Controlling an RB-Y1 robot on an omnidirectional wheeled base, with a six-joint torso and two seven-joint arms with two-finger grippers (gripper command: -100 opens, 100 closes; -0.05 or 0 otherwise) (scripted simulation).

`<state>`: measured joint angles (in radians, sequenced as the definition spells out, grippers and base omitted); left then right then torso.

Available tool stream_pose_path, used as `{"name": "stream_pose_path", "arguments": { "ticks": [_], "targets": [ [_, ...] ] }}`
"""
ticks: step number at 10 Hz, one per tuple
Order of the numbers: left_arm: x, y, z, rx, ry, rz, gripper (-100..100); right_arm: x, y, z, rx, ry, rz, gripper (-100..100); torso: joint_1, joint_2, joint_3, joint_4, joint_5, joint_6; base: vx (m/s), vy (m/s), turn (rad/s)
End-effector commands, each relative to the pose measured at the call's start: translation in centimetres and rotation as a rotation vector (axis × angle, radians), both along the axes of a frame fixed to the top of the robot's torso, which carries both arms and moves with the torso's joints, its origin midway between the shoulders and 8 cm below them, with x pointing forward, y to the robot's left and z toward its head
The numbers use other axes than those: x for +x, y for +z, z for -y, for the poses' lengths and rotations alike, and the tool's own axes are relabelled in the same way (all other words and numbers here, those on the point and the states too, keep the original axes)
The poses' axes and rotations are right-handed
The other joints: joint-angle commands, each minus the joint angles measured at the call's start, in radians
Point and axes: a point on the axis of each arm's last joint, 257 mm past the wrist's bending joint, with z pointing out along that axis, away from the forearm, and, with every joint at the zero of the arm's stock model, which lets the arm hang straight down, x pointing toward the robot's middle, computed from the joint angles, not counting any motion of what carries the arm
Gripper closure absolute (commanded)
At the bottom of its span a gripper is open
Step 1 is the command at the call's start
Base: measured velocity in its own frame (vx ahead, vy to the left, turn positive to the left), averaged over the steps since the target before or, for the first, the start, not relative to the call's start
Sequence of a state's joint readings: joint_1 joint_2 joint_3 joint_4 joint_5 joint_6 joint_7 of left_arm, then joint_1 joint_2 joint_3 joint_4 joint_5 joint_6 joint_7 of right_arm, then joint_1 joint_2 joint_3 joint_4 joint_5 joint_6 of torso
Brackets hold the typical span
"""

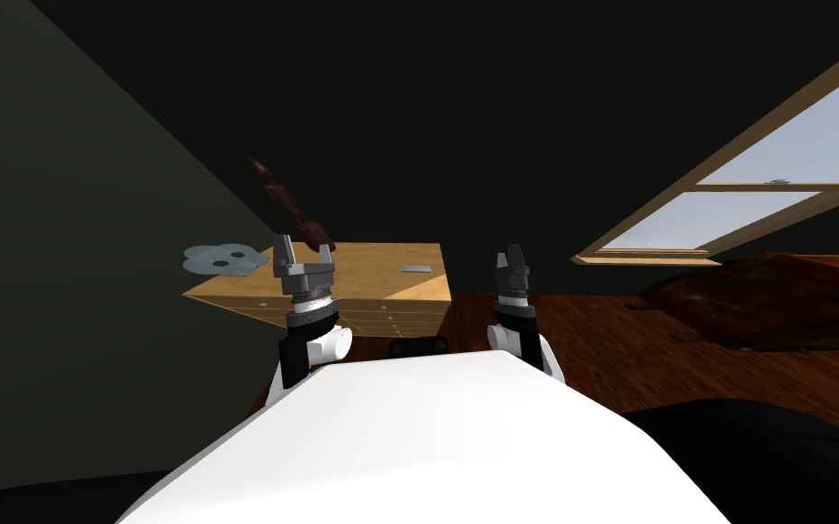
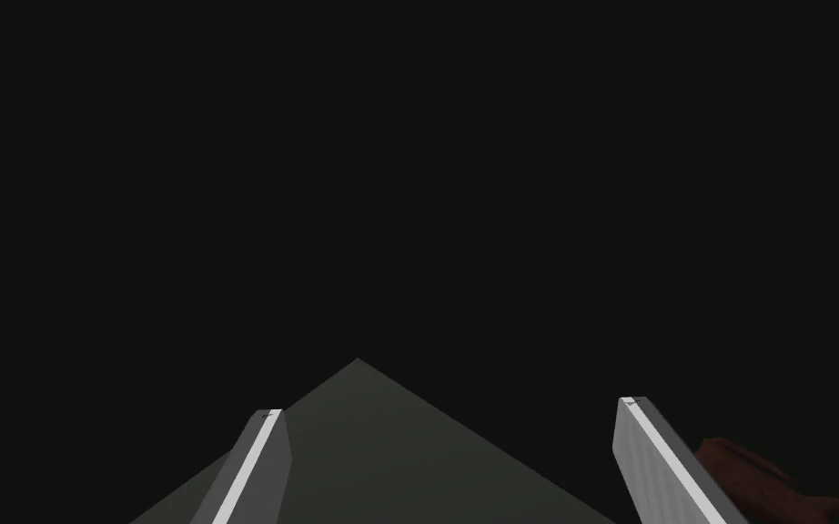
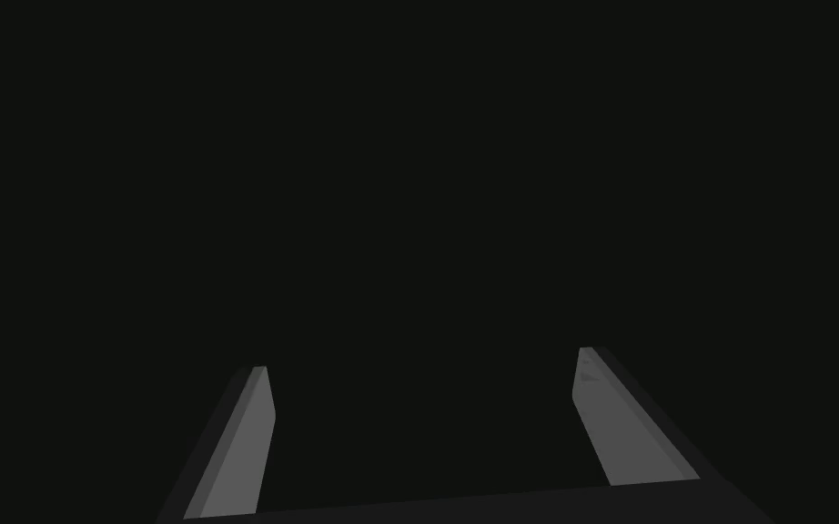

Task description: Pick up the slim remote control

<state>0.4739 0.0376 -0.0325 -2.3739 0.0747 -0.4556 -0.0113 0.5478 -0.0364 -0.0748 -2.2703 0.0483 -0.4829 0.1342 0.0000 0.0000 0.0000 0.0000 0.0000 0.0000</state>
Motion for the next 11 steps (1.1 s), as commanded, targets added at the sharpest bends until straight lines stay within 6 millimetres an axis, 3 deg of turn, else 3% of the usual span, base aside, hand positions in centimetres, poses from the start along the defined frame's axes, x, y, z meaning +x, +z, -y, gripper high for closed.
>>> {"name": "stream_pose_path", "arguments": {
  "ticks": [1, 11],
  "targets": [
    [0.0, 0.0, 0.0, 0.000, 0.000, 0.000, 0, 0.0, 0.3, -0.3, -0.027, 0.014, 0.001, -100, 0.000, 0.000, 0.000, 0.000, 0.000, 0.000, -0.024, -0.016, 0.026],
    [0.0, 0.0, 0.0, 0.000, 0.000, 0.000, 0, 0.0, 1.6, -4.9, -0.279, 0.172, 0.014, -100, -0.003, 0.004, 0.003, 0.001, -0.001, 0.000, -0.075, -0.049, 0.075]
  ]
}}
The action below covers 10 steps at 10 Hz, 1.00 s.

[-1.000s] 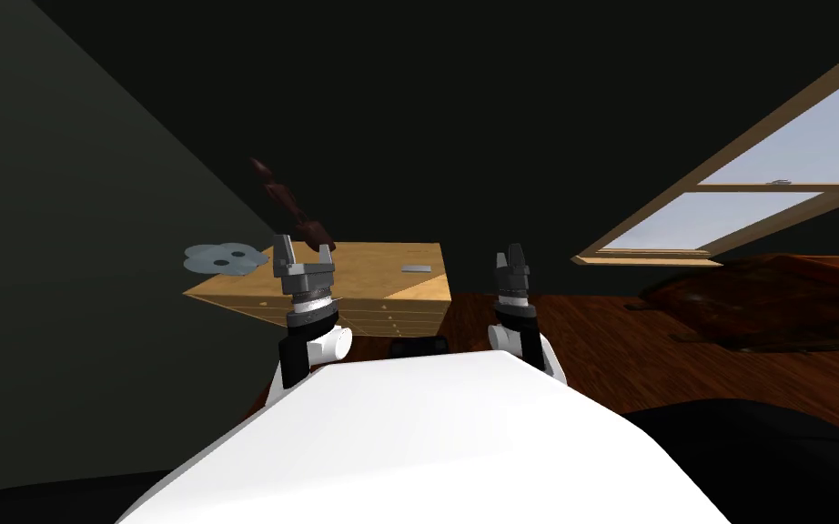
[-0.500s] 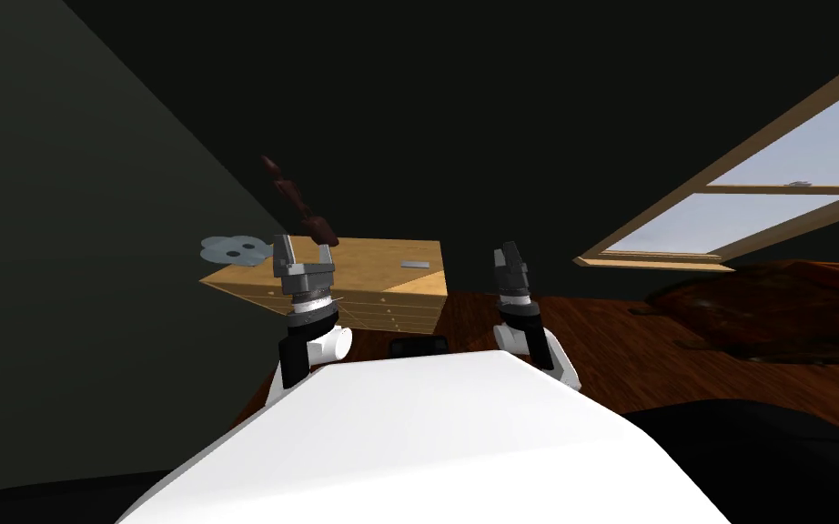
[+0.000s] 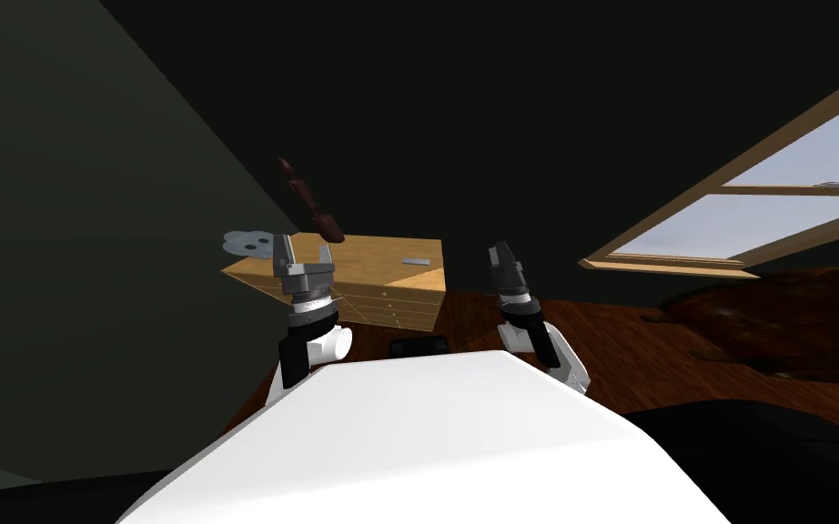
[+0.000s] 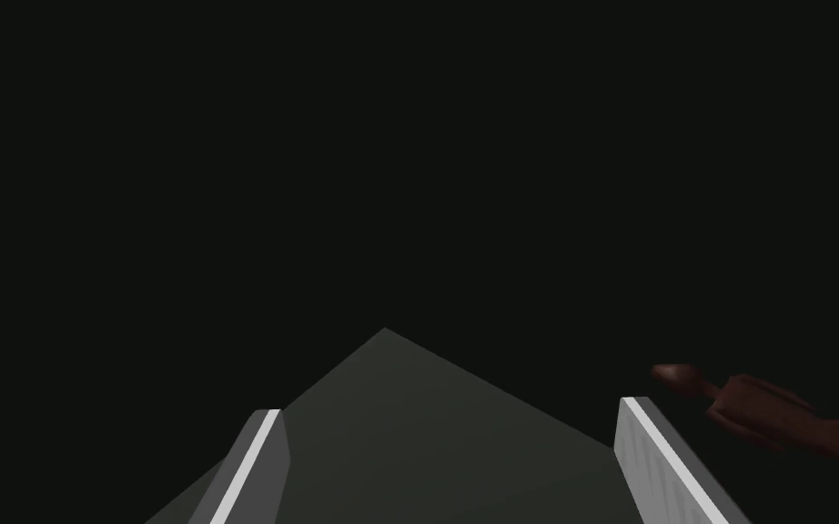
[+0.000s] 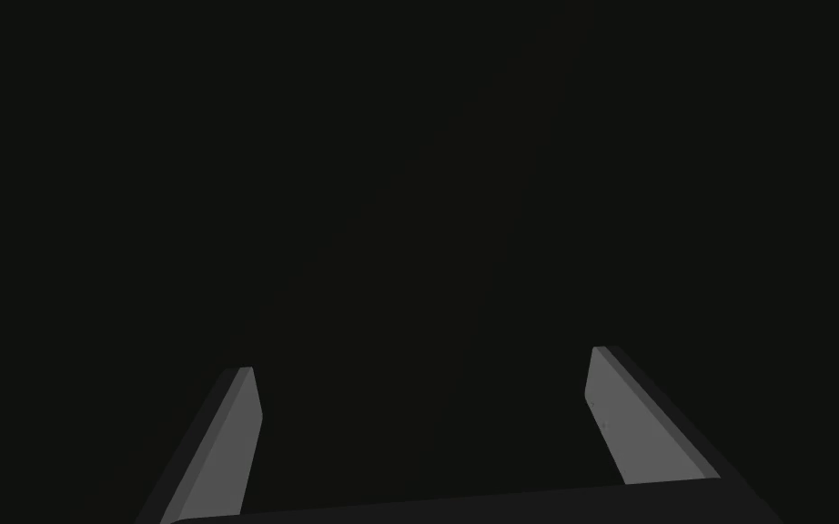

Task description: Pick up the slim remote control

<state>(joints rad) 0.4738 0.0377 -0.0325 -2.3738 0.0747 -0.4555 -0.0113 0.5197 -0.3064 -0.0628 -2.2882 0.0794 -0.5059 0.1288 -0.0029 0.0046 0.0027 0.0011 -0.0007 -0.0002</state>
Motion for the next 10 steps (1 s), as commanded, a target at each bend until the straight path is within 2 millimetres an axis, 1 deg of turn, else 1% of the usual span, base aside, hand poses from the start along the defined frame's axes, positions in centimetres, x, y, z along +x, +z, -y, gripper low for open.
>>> {"name": "stream_pose_path", "arguments": {
  "ticks": [1, 2, 3, 4, 5, 6, 7, 8, 9, 10],
  "targets": [
    [0.0, 0.0, 0.0, 0.000, 0.000, 0.000, 0, -0.1, -0.1, -0.6, -0.029, 0.021, -0.002, -100, 0.000, 0.000, 0.000, 0.000, 0.000, 0.000, -0.063, -0.032, 0.069],
    [0.0, 0.0, 0.0, 0.000, 0.000, 0.000, 0, -0.1, -0.3, -1.6, -0.066, 0.053, -0.004, -100, 0.000, -0.001, 0.000, 0.000, 0.000, 0.000, -0.075, -0.033, 0.160],
    [0.0, 0.0, 0.0, 0.000, 0.000, 0.000, 0, -0.1, -0.4, -1.8, -0.080, 0.060, -0.006, -100, 0.000, 0.000, 0.000, 0.000, 0.000, 0.000, -0.065, -0.036, 0.075],
    [0.0, 0.0, 0.0, 0.000, 0.000, 0.000, 0, -0.2, -0.7, -2.8, -0.114, 0.093, -0.011, -100, 0.000, -0.001, 0.000, 0.000, 0.000, 0.000, -0.073, -0.038, 0.179],
    [0.0, 0.0, 0.0, 0.000, 0.000, 0.000, 0, -0.2, -0.8, -3.0, -0.132, 0.103, -0.015, -100, 0.000, 0.000, 0.000, 0.000, 0.000, 0.000, -0.061, -0.035, 0.078],
    [0.0, 0.0, 0.0, 0.000, 0.000, 0.000, 0, -0.3, -1.4, -4.0, -0.162, 0.136, -0.022, -100, 0.000, -0.001, 0.000, 0.000, 0.000, 0.001, -0.072, -0.039, 0.154],
    [0.0, 0.0, 0.0, 0.000, 0.000, 0.000, 0, -0.3, -1.5, -4.2, -0.186, 0.148, -0.027, -100, 0.000, -0.001, 0.000, 0.000, 0.000, 0.000, -0.061, -0.023, 0.099],
    [0.0, 0.0, 0.0, 0.000, 0.000, 0.000, 0, -0.4, -2.3, -5.2, -0.213, 0.182, -0.038, -100, 0.000, -0.001, -0.001, 0.000, 0.000, 0.000, -0.064, -0.006, 0.196],
    [0.0, 0.0, 0.0, 0.000, 0.000, 0.000, 0, -0.5, -2.5, -5.4, -0.239, 0.195, -0.044, -100, 0.001, -0.001, -0.001, 0.000, 0.000, 0.000, -0.058, -0.010, 0.110],
    [0.0, 0.0, 0.0, 0.000, 0.000, 0.000, 0, -0.6, -3.5, -6.4, -0.265, 0.230, -0.058, -100, 0.001, -0.002, -0.001, 0.000, 0.000, 0.001, -0.066, -0.008, 0.222]
  ]
}}
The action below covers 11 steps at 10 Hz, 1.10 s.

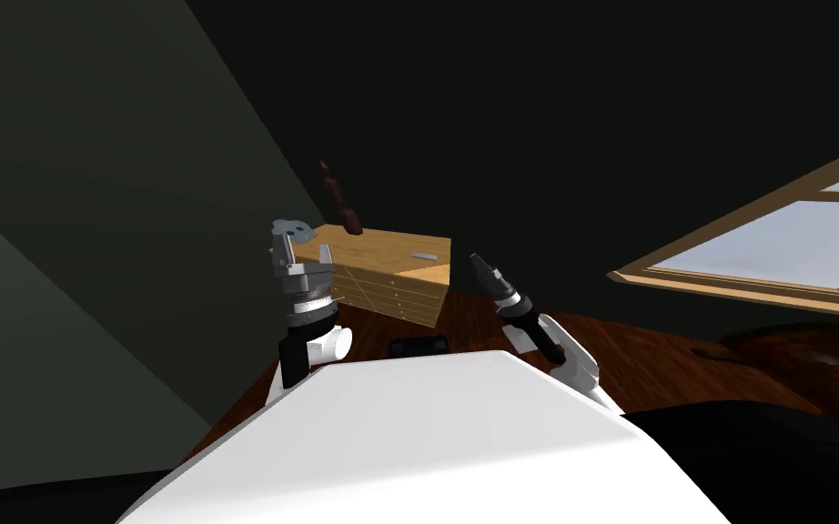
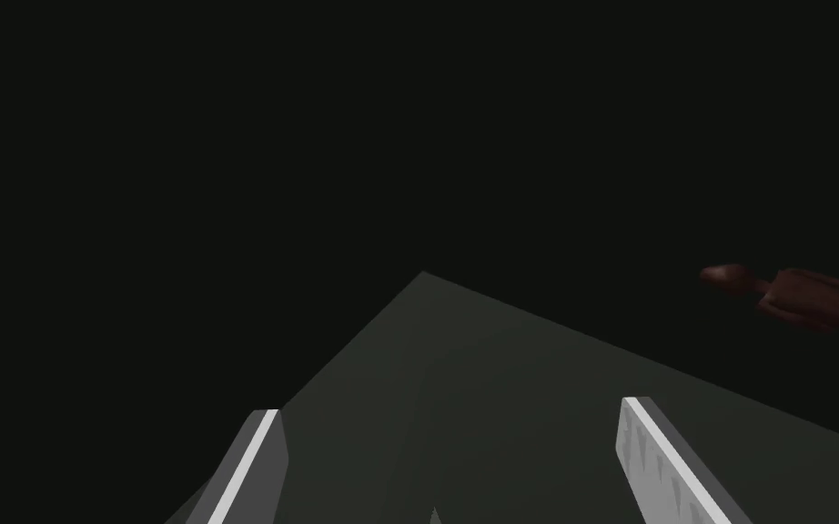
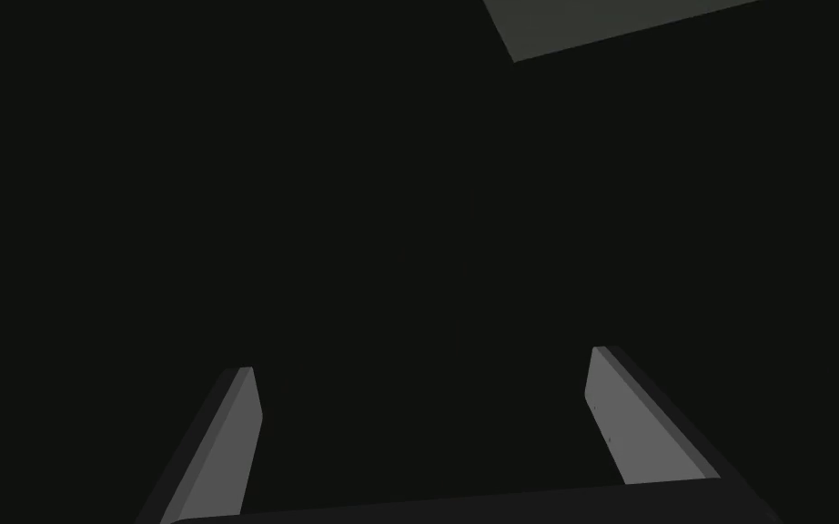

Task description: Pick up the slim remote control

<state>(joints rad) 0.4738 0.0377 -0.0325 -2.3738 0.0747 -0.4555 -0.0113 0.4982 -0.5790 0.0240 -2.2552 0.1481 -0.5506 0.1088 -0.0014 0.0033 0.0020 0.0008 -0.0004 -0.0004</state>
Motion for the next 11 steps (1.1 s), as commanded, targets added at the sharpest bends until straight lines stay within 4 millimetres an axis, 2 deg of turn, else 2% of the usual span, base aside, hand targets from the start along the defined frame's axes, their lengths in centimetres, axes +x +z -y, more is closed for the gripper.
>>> {"name": "stream_pose_path", "arguments": {
  "ticks": [1, 2, 4, 5, 6, 7, 8, 9, 11],
  "targets": [
    [0.0, 0.0, 0.0, 0.000, 0.000, 0.000, 0, -0.2, -0.8, -0.6, -0.043, 0.032, -0.014, -100, 0.000, 0.000, 0.000, 0.000, 0.000, 0.000, -0.054, -0.017, 0.114],
    [0.0, 0.0, 0.0, 0.000, 0.000, 0.000, 0, -0.4, -2.0, -1.4, -0.070, 0.066, -0.034, -100, -0.001, 0.000, 0.000, 0.000, 0.000, 0.001, -0.054, -0.014, 0.231],
    [0.0, 0.0, 0.0, 0.000, 0.000, 0.000, 0, -0.5, -2.3, -1.6, -0.105, 0.083, -0.041, -100, -0.001, -0.001, -0.001, 0.000, 0.000, 0.001, -0.033, -0.010, 0.053],
    [0.0, 0.0, 0.0, 0.000, 0.000, 0.000, 0, -0.7, -3.9, -2.4, -0.140, 0.119, -0.069, -100, 0.000, -0.002, -0.001, 0.000, 0.000, 0.001, -0.037, 0.000, 0.218],
    [0.0, 0.0, 0.0, 0.000, 0.000, 0.000, 0, -0.8, -4.1, -2.5, -0.163, 0.130, -0.073, -100, 0.000, -0.002, -0.001, 0.000, 0.000, 0.000, -0.039, -0.004, 0.159],
    [0.0, 0.0, 0.0, 0.000, 0.000, 0.000, 0, -1.0, -5.8, -3.0, -0.194, 0.163, -0.105, -100, 0.000, -0.002, -0.001, 0.000, 0.000, 0.001, -0.047, 0.001, 0.251],
    [0.0, 0.0, 0.0, 0.000, 0.000, 0.000, 0, -1.2, -6.1, -3.1, -0.221, 0.175, -0.110, -100, 0.000, -0.001, -0.001, 0.000, 0.000, 0.000, -0.044, -0.002, 0.159],
    [0.0, 0.0, 0.0, 0.000, 0.000, 0.000, 0, -1.4, -8.0, -3.4, -0.252, 0.206, -0.146, -100, 0.000, -0.002, -0.001, 0.000, 0.000, 0.001, -0.052, 0.005, 0.272],
    [0.0, 0.0, 0.0, 0.000, 0.000, 0.000, 0, -1.6, -8.4, -3.4, -0.285, 0.220, -0.153, -100, 0.000, -0.002, -0.001, 0.000, 0.000, 0.001, -0.024, 0.002, 0.055]
  ]
}}
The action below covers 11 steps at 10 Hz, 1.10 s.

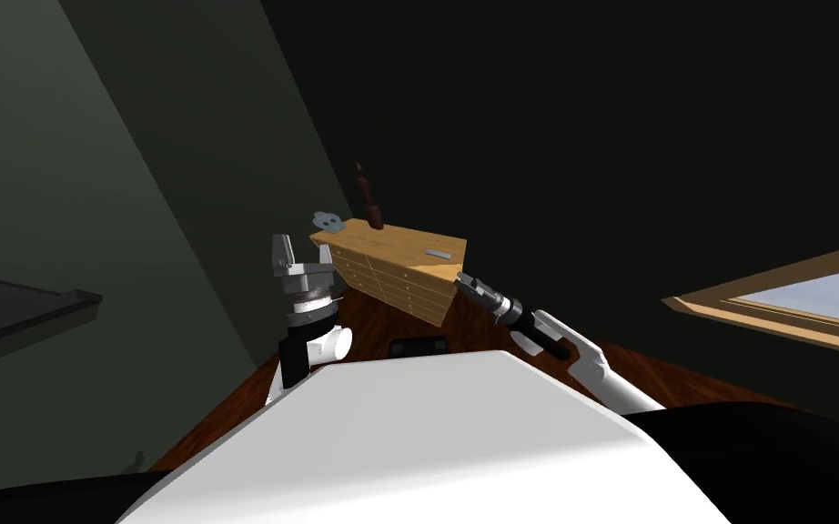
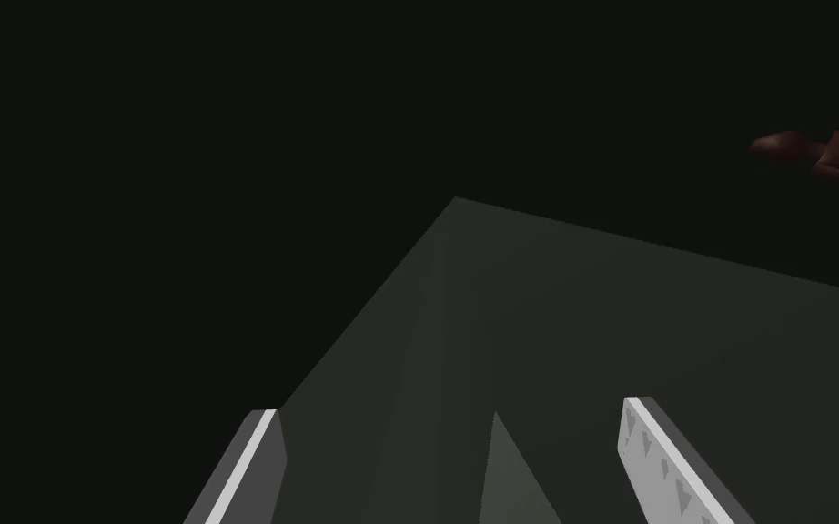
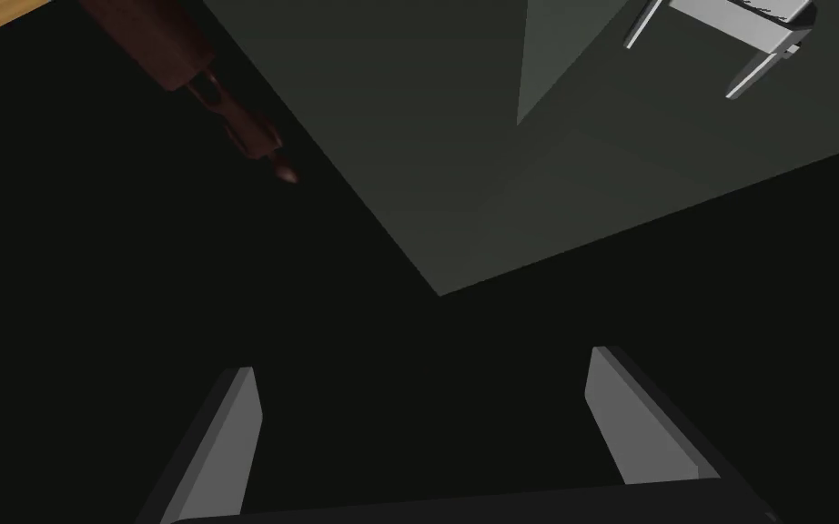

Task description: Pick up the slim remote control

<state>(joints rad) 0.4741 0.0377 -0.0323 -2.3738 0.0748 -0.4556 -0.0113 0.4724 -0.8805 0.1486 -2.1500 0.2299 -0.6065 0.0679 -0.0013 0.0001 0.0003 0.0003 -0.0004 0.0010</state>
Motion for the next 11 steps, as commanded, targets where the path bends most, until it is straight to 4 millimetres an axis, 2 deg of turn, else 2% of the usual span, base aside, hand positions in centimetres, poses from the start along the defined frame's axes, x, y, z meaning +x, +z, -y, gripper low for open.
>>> {"name": "stream_pose_path", "arguments": {
  "ticks": [1, 2, 3, 4, 5, 6, 7, 9, 10, 11],
  "targets": [
    [0.0, 0.0, 0.0, 0.000, 0.000, 0.000, 0, -0.3, -2.3, 0.0, -0.051, 0.032, -0.045, -100, 0.000, 0.000, 0.000, 0.000, 0.000, 0.000, -0.015, 0.008, 0.267],
    [0.0, 0.0, 0.0, 0.000, 0.000, 0.000, 0, -0.4, -2.5, 0.1, -0.075, 0.043, -0.049, -100, 0.000, -0.001, 0.000, 0.000, 0.000, -0.001, -0.016, 0.004, 0.178],
    [0.0, 0.0, 0.0, 0.000, 0.000, 0.000, 0, -0.8, -4.7, 0.3, -0.113, 0.066, -0.091, -100, 0.000, 0.000, 0.000, 0.000, 0.000, 0.000, -0.019, 0.018, 0.279],
    [0.0, 0.0, 0.0, 0.000, 0.000, 0.000, 0, -0.9, -5.0, 0.5, -0.141, 0.077, -0.095, -100, 0.001, -0.001, 0.000, 0.000, 0.000, -0.001, -0.016, 0.010, 0.172],
    [0.0, 0.0, 0.0, 0.000, 0.000, 0.000, 0, -1.3, -7.2, 0.9, -0.181, 0.097, -0.138, -100, 0.001, -0.001, 0.000, 0.000, 0.000, 0.000, -0.014, 0.021, 0.304],
    [0.0, 0.0, 0.0, 0.000, 0.000, 0.000, 0, -1.5, -7.5, 1.3, -0.215, 0.109, -0.144, -100, 0.001, -0.001, -0.001, 0.000, 0.000, -0.001, -0.008, 0.015, 0.141],
    [0.0, 0.0, 0.0, 0.000, 0.000, 0.000, 0, -1.8, -9.7, 2.1, -0.258, 0.125, -0.187, -100, 0.001, -0.001, -0.001, 0.000, 0.000, 0.000, -0.004, 0.027, 0.350],
    [0.0, 0.0, 0.0, 0.000, 0.000, 0.000, 0, -2.0, -10.0, 2.6, -0.294, 0.137, -0.193, -100, 0.001, -0.002, -0.001, 0.000, 0.000, 0.000, 0.001, 0.012, 0.046],
    [0.0, 0.0, 0.0, 0.000, 0.000, 0.000, 0, -2.3, -12.1, 3.9, -0.348, 0.150, -0.237, -100, 0.000, -0.001, -0.001, 0.000, 0.000, 0.001, 0.009, 0.027, 0.285],
    [0.0, 0.0, 0.0, 0.000, 0.000, 0.000, 0, -2.4, -12.3, 4.4, -0.373, 0.157, -0.241, -100, 0.001, -0.002, -0.001, -0.001, 0.000, -0.001, 0.009, 0.017, 0.181]
  ]
}}
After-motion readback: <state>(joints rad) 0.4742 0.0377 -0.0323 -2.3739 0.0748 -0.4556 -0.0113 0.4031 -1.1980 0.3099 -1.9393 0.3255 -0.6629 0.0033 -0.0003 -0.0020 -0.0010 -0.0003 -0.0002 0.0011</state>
